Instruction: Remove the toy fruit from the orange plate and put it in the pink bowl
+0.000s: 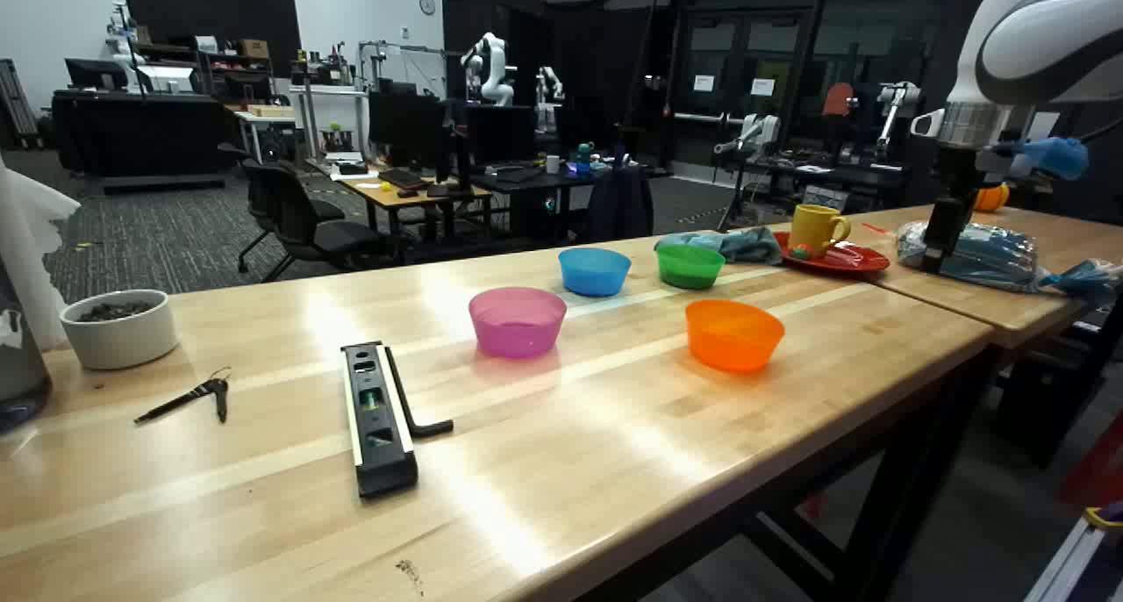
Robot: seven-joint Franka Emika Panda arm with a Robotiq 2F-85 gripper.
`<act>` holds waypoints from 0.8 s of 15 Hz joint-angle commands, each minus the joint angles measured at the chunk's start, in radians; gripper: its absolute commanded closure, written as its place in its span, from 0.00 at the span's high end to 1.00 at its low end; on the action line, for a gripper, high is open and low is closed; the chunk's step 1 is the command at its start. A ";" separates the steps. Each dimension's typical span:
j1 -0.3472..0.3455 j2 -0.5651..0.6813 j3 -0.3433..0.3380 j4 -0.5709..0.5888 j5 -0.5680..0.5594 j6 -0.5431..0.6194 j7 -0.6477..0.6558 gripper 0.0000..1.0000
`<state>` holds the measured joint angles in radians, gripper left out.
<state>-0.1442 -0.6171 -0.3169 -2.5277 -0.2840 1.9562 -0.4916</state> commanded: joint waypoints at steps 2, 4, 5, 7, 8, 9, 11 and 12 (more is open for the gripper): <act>-0.005 0.001 0.005 0.001 0.004 -0.001 -0.003 1.00; -0.005 0.001 0.005 0.001 0.004 -0.001 -0.003 1.00; -0.005 0.001 0.005 0.001 0.004 -0.001 -0.003 1.00; -0.005 0.001 0.005 0.001 0.004 -0.001 -0.003 1.00; -0.005 0.001 0.005 0.001 0.004 -0.001 -0.003 1.00; -0.005 0.001 0.005 0.001 0.004 -0.001 -0.003 1.00; -0.002 0.011 0.009 0.003 0.009 0.020 0.013 1.00; -0.001 0.016 0.013 0.006 0.009 0.028 0.019 1.00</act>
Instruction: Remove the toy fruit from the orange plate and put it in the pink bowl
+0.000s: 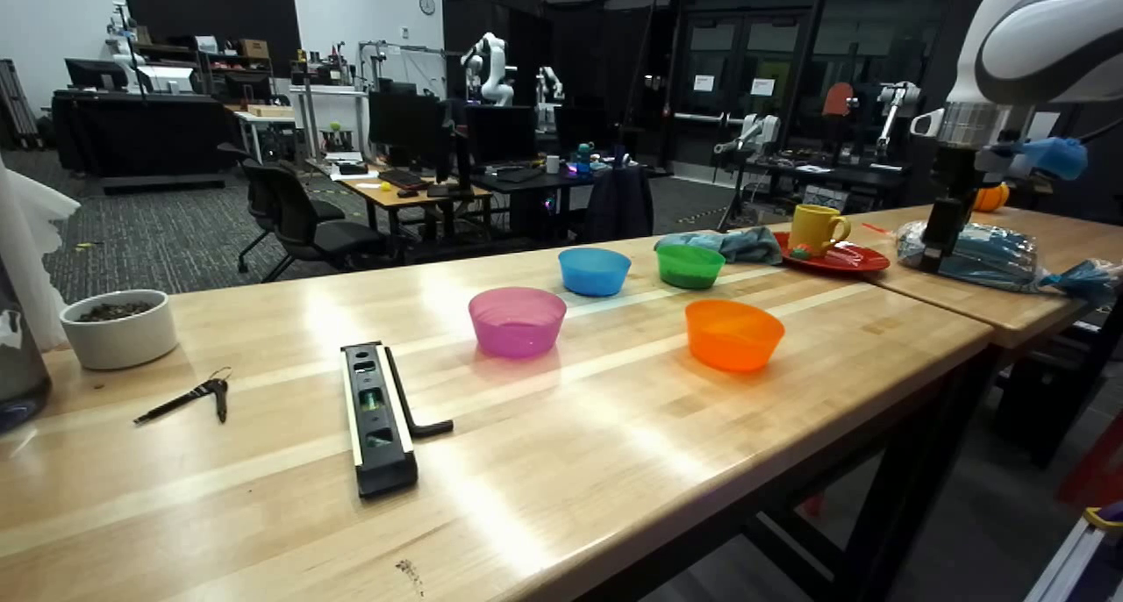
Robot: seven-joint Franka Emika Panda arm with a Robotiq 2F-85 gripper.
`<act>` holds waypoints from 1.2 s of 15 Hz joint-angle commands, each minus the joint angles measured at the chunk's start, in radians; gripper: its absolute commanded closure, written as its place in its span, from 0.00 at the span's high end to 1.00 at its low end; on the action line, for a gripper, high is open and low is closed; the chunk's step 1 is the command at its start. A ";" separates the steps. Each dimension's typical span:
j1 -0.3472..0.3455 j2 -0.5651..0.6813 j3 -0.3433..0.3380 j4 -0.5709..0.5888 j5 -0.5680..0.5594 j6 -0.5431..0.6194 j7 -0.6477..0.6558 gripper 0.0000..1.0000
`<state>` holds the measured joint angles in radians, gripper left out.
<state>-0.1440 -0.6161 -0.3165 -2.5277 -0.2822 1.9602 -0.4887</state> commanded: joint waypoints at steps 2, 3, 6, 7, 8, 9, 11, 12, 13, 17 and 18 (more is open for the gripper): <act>0.004 0.029 0.022 0.017 0.013 0.048 0.038 1.00; 0.006 0.040 0.027 0.025 0.019 0.060 0.049 1.00; 0.004 0.080 0.051 0.053 0.038 0.099 0.117 1.00; 0.003 0.092 0.059 0.064 0.048 0.105 0.145 1.00; 0.001 0.105 0.068 0.077 0.059 0.105 0.175 1.00; -0.008 0.117 0.084 0.088 0.063 0.110 0.225 1.00; -0.016 0.143 0.103 0.126 0.095 0.072 0.315 1.00; -0.021 0.158 0.112 0.144 0.109 0.073 0.367 1.00; -0.025 0.174 0.120 0.164 0.123 0.075 0.420 1.00; -0.042 0.266 0.124 0.279 0.191 0.066 0.593 1.00; -0.048 0.288 0.121 0.307 0.203 0.066 0.631 1.00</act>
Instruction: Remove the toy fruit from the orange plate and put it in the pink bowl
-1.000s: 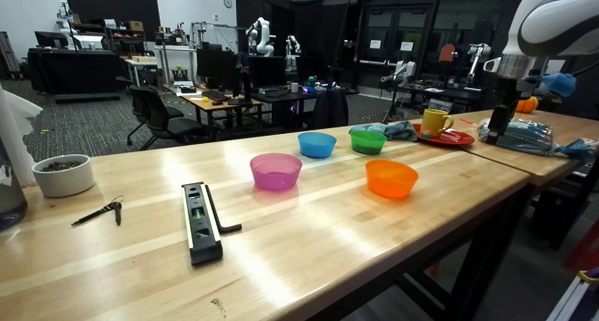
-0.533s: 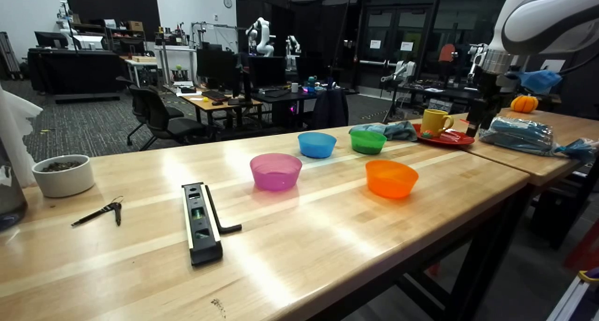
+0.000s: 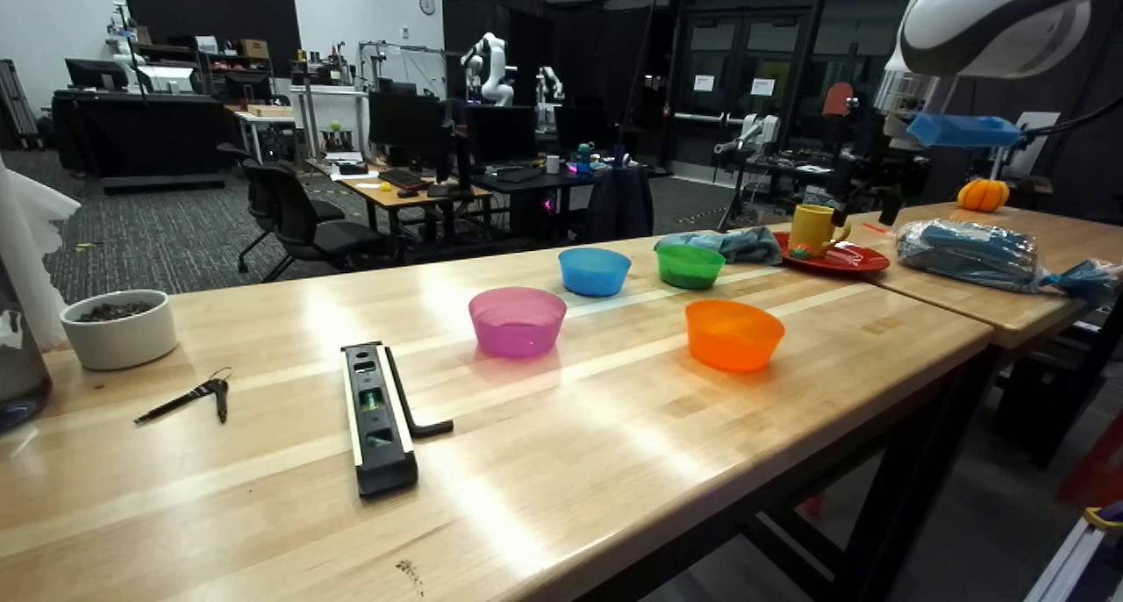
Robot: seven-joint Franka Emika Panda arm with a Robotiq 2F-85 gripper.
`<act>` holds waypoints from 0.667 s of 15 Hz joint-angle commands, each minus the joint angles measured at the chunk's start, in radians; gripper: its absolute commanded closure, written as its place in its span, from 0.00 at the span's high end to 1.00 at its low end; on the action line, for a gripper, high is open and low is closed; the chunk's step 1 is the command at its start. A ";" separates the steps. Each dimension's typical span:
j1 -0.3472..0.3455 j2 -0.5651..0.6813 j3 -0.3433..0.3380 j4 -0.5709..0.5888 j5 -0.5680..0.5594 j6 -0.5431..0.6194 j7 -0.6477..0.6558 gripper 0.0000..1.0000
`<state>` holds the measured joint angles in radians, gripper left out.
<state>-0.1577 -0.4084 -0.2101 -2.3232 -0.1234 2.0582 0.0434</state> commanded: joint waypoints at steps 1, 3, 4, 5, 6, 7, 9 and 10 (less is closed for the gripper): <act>-0.042 0.101 0.015 0.127 0.052 -0.024 0.141 1.00; -0.060 0.147 0.014 0.183 0.060 -0.016 0.225 1.00; -0.070 0.166 0.016 0.206 0.055 -0.008 0.273 1.00; -0.079 0.187 0.016 0.230 0.049 -0.002 0.321 1.00; -0.085 0.204 0.015 0.252 0.047 0.000 0.356 1.00; -0.089 0.225 0.012 0.277 0.047 0.000 0.383 1.00; -0.095 0.260 0.006 0.318 0.045 -0.001 0.421 1.00; -0.086 0.219 0.006 0.265 0.042 0.005 0.374 1.00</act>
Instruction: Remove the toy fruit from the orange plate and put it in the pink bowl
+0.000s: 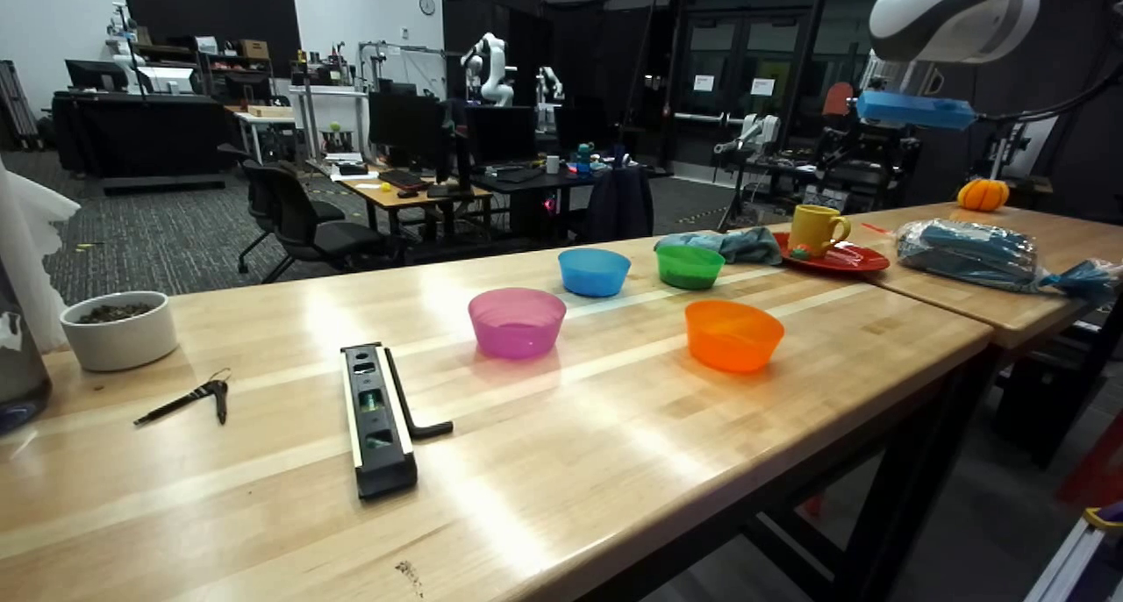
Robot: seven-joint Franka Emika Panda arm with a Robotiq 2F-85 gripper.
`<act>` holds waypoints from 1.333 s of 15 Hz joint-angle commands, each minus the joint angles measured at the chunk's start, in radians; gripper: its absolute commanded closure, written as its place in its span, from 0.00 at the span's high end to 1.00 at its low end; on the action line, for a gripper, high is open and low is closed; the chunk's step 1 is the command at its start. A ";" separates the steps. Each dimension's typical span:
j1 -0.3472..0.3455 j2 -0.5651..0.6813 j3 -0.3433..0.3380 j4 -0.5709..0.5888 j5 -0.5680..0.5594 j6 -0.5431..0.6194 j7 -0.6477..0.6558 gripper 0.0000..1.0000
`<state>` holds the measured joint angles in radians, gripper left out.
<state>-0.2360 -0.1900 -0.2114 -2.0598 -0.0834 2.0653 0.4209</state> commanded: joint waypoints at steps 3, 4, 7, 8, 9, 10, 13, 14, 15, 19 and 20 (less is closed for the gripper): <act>-0.011 0.037 0.004 0.040 0.002 -0.003 0.022 1.00; -0.011 0.041 0.004 0.043 0.002 -0.003 0.024 1.00; -0.011 0.043 0.004 0.046 0.002 -0.003 0.027 1.00; -0.011 0.043 0.004 0.047 0.002 -0.003 0.027 1.00; -0.011 0.043 0.004 0.047 0.002 -0.003 0.027 1.00; -0.011 0.043 0.004 0.047 0.002 -0.003 0.027 1.00; -0.011 0.043 0.004 0.047 0.002 -0.003 0.028 1.00; -0.011 0.043 0.004 0.047 0.002 -0.003 0.028 1.00; -0.011 0.043 0.004 0.047 0.002 -0.003 0.028 1.00; -0.005 0.054 0.020 0.064 -0.005 -0.009 0.093 1.00; -0.004 0.066 0.027 0.074 -0.009 -0.012 0.124 1.00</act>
<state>-0.2414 -0.1448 -0.2049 -2.0160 -0.0841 2.0659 0.4719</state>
